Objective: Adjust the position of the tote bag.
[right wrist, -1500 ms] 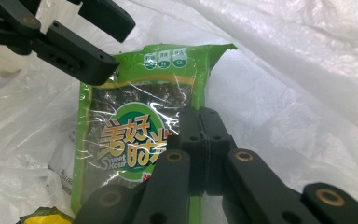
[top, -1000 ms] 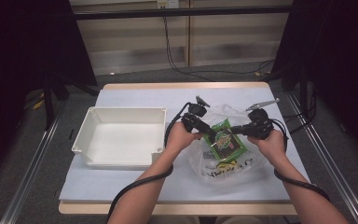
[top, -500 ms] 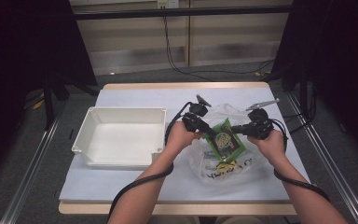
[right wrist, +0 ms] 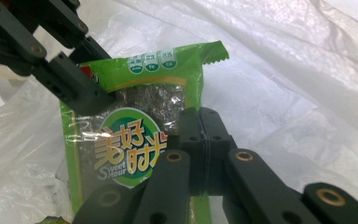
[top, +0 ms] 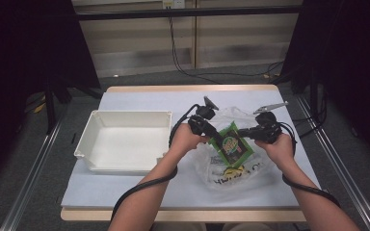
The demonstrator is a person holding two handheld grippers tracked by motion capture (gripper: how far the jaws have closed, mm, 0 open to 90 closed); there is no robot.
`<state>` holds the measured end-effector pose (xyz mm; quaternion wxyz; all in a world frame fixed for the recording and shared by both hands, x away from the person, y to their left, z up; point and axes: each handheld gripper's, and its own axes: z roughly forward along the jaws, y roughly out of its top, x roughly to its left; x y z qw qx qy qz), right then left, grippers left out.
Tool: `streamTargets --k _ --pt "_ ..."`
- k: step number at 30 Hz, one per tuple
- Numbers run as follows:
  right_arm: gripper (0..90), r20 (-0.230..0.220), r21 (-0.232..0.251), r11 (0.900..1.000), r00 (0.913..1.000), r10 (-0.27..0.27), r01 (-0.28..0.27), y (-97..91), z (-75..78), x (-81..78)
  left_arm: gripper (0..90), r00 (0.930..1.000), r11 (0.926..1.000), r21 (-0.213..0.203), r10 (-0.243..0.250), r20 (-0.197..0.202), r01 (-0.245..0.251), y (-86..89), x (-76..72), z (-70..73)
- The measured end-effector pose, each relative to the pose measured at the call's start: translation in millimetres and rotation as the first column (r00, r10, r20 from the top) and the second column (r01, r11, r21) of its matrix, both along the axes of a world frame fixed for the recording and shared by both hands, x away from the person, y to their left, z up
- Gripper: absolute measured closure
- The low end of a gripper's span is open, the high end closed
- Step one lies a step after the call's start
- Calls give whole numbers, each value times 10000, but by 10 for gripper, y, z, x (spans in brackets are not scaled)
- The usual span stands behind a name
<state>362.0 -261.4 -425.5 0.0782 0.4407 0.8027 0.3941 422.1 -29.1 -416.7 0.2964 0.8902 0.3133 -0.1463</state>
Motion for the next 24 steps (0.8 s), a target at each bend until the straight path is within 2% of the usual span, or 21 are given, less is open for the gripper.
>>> streamTargets --k 10,13,14,16,17,18,19,24 --pt "895 96 -94 9999 9999 120 -119 26 2 12 675 9991 9997 107 -225 -361 229 -6 21 -33" --pt "895 104 -85 9999 9999 133 -133 30 -1 19 684 9973 9991 117 -403 -620 411 3 42 -43" --pt "895 90 -93 9998 9998 158 -157 32 -2 21 694 9965 9996 43 -261 -789 265 -2 36 -49" --pt "894 85 -110 9998 9998 155 -154 35 0 18 719 9967 9997 -29 -227 -781 226 5 40 -55" --pt "893 114 -100 9998 9998 159 -158 36 -1 19 733 9945 9997 -167 -182 -1027 166 24 57 -65" --pt "893 114 -100 9998 9998 159 -158 36 -1 19 744 9945 9997 -167 -182 -1027 166 24 57 -65" --pt "894 67 -85 9998 9998 204 -203 41 1 14 748 9926 9993 -71 -383 -1148 378 39 73 -74" --pt "894 129 -126 9994 9994 309 -308 59 12 15 740 9920 9988 8 -483 -1165 487 50 78 -48"
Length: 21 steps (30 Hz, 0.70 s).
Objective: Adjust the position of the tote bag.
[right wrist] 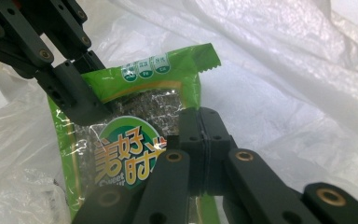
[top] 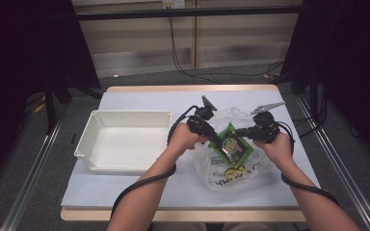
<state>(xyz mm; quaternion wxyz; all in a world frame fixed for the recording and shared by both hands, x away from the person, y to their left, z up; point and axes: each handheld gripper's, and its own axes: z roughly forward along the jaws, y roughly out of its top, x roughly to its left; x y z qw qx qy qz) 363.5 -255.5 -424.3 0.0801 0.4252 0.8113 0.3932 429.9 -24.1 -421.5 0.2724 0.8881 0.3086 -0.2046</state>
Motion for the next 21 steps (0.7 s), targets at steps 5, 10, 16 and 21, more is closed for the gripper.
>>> streamTargets --k 5,10,16,21 --pt "882 99 1 10000 10000 -3 3 2 7 8 764 9997 9998 0 220 -66 -220 14 0 6" --pt "782 0 291 9994 9998 -196 195 -22 -4 -5 780 9995 9995 -14 301 -10 -301 32 -5 47" --pt "481 62 -452 9989 9999 -105 107 -36 -23 -85 779 9967 9987 269 416 693 -436 49 -13 218" --pt "326 168 -1053 9944 9999 -14 31 11 1 -152 777 9946 9976 585 305 996 -365 69 -7 306"
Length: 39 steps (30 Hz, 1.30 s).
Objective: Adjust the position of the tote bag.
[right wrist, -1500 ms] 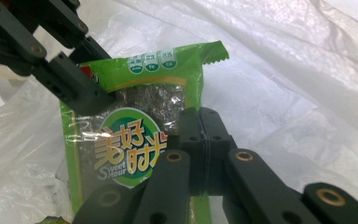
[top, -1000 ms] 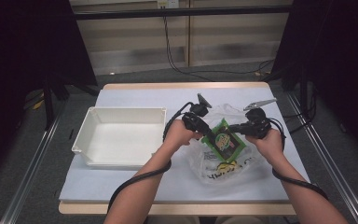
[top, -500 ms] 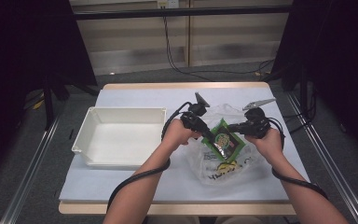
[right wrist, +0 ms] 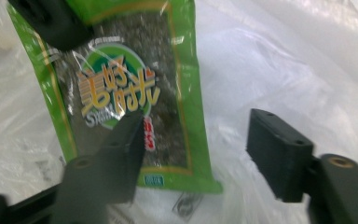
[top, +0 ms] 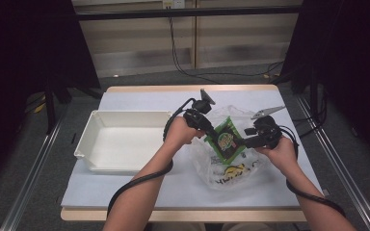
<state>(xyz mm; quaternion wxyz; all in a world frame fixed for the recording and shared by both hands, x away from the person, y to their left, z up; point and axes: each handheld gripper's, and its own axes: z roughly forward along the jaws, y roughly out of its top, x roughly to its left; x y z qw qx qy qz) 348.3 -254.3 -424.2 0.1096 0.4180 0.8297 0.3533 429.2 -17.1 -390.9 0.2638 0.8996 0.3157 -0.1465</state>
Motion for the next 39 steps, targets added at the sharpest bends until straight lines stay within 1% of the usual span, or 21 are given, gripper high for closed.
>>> streamTargets --k 3,5,7,8,9,10,12,14,16,18,19,20,22,23,24,28,29,30,33,36,39 --pt "300 -3 24 10000 10000 84 -84 14 -3 -23 777 9999 9999 61 84 83 -85 -4 -8 19" --pt "245 -109 -183 9998 9999 -12 10 41 -20 -52 777 9996 9995 275 -133 252 126 -7 -6 54" --pt "227 81 -642 9979 10000 -40 45 58 -31 -72 777 9996 9995 314 -113 273 104 -10 -4 83" --pt "213 100 -735 9973 9999 1 6 60 -41 -78 777 9992 9994 336 -56 384 43 -13 -7 98" --pt "213 -67 -669 9977 10000 -58 53 63 -49 -88 777 9992 9994 336 -56 384 43 -13 -7 98" --pt "197 -67 -669 9977 10000 -58 53 63 -49 -88 777 9990 9992 384 -107 429 90 -9 -3 122" --pt "175 -104 -929 9956 9999 -91 80 73 -69 -108 778 9986 9989 450 -132 513 109 -11 3 144" --pt "147 -308 -1229 9923 9995 80 -118 88 -72 -100 778 9976 9978 652 -115 678 71 -12 12 177" --pt "142 -239 -1164 9932 9997 13 -41 81 -67 -108 778 9971 9975 709 -108 751 55 -16 8 204" --pt "131 -310 -960 9954 9995 35 -65 64 -73 -107 778 9960 9968 795 -197 868 128 -17 0 243" --pt "127 -414 -1030 9947 9991 -104 61 66 -68 -114 777 9960 9968 795 -197 868 128 -17 0 243" --pt "125 -369 -1086 9941 9993 -33 -7 61 -68 -116 777 9944 9946 1010 -359 998 258 -16 -13 273" --pt "124 -407 -939 9955 9991 69 -107 54 -61 -116 778 9945 9954 954 -200 1025 102 -16 -33 279" --pt "123 -414 -903 9958 9991 77 -114 56 -55 -119 777 9946 9954 945 -250 1008 154 -9 -34 288" --pt "122 -330 -922 9956 9994 143 -173 62 -52 -118 777 9931 9942 1052 -359 1113 241 0 -33 299" --pt "110 -302 -959 9947 9990 340 -368 89 -49 -111 776 9926 9938 1099 -301 1177 171 28 -23 347" --pt "106 -353 -958 9947 9988 329 -362 99 -49 -113 777 9926 9938 1099 -301 1177 171 28 -23 347" --pt "106 -366 -989 9943 9986 370 -404 104 -54 -111 776 9911 9932 1160 -154 1320 0 31 -23 373" --pt "101 -377 -1026 9938 9985 389 -426 106 -63 -117 776 9915 9932 1166 -168 1293 16 38 -9 405" --pt "89 -530 -992 9944 9981 318 -370 82 -78 -135 776 9890 9924 1224 -304 1445 126 48 13 470" --pt "85 -587 -1051 9936 9976 358 -419 71 -94 -148 776 9877 9926 1214 -228 1548 38 47 12 500"
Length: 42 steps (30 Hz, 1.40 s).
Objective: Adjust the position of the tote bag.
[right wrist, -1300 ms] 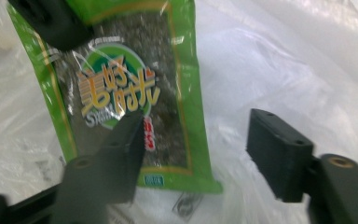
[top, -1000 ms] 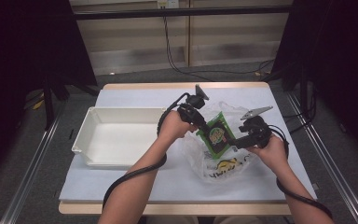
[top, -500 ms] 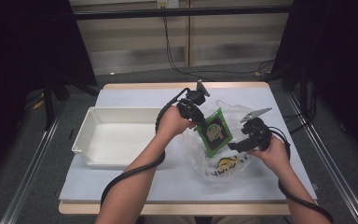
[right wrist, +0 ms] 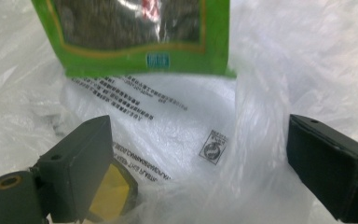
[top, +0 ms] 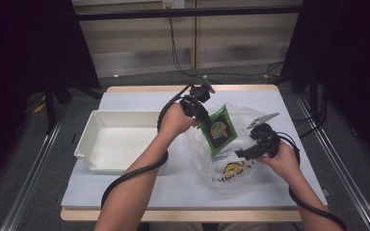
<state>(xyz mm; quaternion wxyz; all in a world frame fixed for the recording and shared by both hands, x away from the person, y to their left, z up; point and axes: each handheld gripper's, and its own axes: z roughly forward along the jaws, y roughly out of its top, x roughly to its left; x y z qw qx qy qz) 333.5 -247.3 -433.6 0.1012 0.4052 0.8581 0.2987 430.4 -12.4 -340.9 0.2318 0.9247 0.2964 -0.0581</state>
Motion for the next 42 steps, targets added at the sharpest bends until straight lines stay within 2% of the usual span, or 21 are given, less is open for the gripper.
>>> streamTargets --k 4,11,14,17,20,26,28,31,33,35,36,37,42 --pt "77 -195 55 9999 9998 -87 88 -23 -26 -24 776 9998 9999 13 -171 65 171 -21 20 68" --pt "53 -199 -53 10000 9998 -11 10 -13 -42 -77 776 9995 9998 5 -198 232 198 -77 27 181" --pt "45 -217 55 9999 9997 -88 89 -6 -41 -93 775 9990 9992 227 -336 289 329 -102 41 226" --pt "34 -230 125 9998 9997 -126 129 -15 -39 -103 775 9992 9994 157 -313 247 309 -117 51 236" --pt "31 -261 226 9997 9996 -123 129 -21 -21 -114 775 9985 9983 315 -501 230 494 -116 73 255" --pt "28 -205 152 9998 9998 -89 92 5 -11 -109 774 9988 9987 280 -442 200 436 -102 75 315" --pt "28 -24 190 9998 10000 78 -77 6 -7 -86 774 9982 9979 403 -527 268 516 -90 76 344" --pt "27 -104 193 9998 9999 15 -13 25 19 -82 773 9988 9986 361 -392 299 381 -87 65 358" --pt "27 -1 201 9996 9998 191 -191 29 12 -70 774 9978 9975 398 -589 288 577 -67 73 384" --pt "27 -10 195 9996 9997 227 -227 37 2 -62 774 9988 9987 330 -406 288 396 -59 61 402" --pt "27 -105 157 9998 9998 161 -160 41 3 -68 774 9982 9978 436 -519 307 505 -48 70 421" --pt "27 -126 105 9998 9998 169 -168 42 -2 -66 774 9987 9985 399 -399 313 387 -45 65 436" --pt "27 -215 122 9999 9997 97 -95 39 -5 -65 773 9981 9977 489 -478 396 459 -34 60 503"
